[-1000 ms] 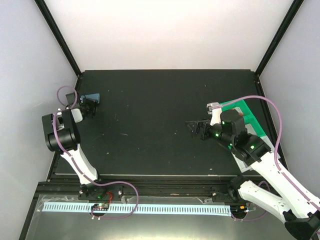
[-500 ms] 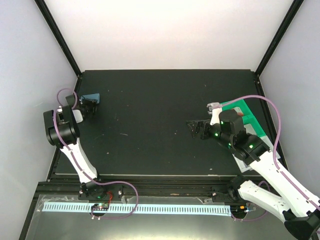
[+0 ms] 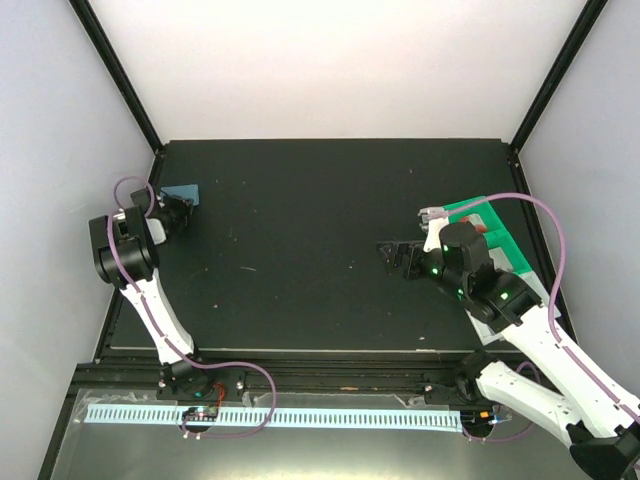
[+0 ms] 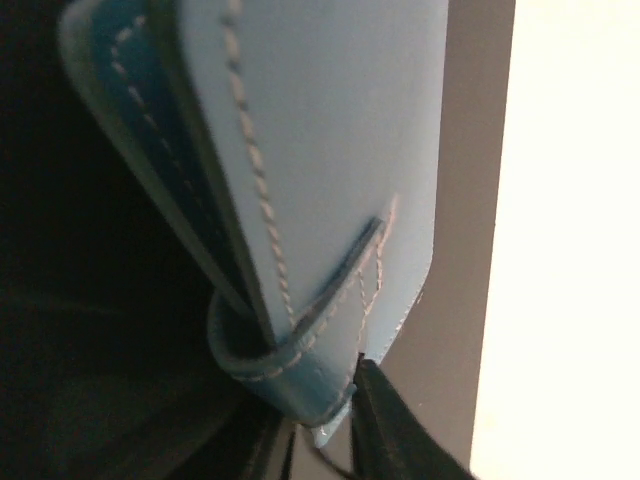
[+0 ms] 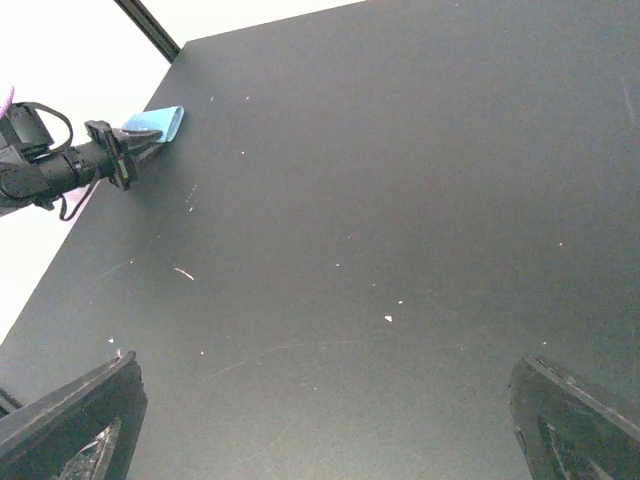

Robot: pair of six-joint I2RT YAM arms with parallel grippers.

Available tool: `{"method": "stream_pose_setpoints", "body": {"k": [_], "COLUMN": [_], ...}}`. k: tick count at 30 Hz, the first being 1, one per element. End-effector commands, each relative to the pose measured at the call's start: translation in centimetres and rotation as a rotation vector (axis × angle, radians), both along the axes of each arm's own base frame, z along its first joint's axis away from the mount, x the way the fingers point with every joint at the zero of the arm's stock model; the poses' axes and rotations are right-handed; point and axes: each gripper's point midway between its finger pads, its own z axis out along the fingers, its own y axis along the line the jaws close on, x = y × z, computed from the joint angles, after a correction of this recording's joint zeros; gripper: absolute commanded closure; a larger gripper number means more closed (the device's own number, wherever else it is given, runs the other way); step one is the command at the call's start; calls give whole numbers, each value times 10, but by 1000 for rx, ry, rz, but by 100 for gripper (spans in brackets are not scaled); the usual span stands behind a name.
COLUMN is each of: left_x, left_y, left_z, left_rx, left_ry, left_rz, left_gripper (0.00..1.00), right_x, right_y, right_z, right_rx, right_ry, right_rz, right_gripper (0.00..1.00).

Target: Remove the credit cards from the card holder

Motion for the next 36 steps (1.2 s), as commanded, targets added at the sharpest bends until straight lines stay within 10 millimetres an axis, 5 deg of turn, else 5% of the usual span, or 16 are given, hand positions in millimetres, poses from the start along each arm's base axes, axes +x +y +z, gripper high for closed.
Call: {"method": "stream_pose_setpoints", "body": {"k": [1,4,9,16,36], "left_x": [-2,-4,-15,-54,-156], "left_y": [2,-1,-9,-48,-207], "left_z": [-10,-7,8,19,94], "left_rx": [-24,-24,2,-26,172], "left_ry": [32,36,30,34,-98], "left_rz": [6,-9,-56,-135,-733], "left_gripper": [90,98,98,98,99], "right_x": [-1,-3,-10,-25,-51], "right_y": [-4,-6,-12,-13,-10], "right_z": [-1,-1,-1,7,-6], "right_rx": [3,3,-1,63,80], "right_ry": [-5,0,-3,-27,12], "right_rz": [-21,-25,-30,8,102], "right_gripper": [0,0,0,0,0]}}
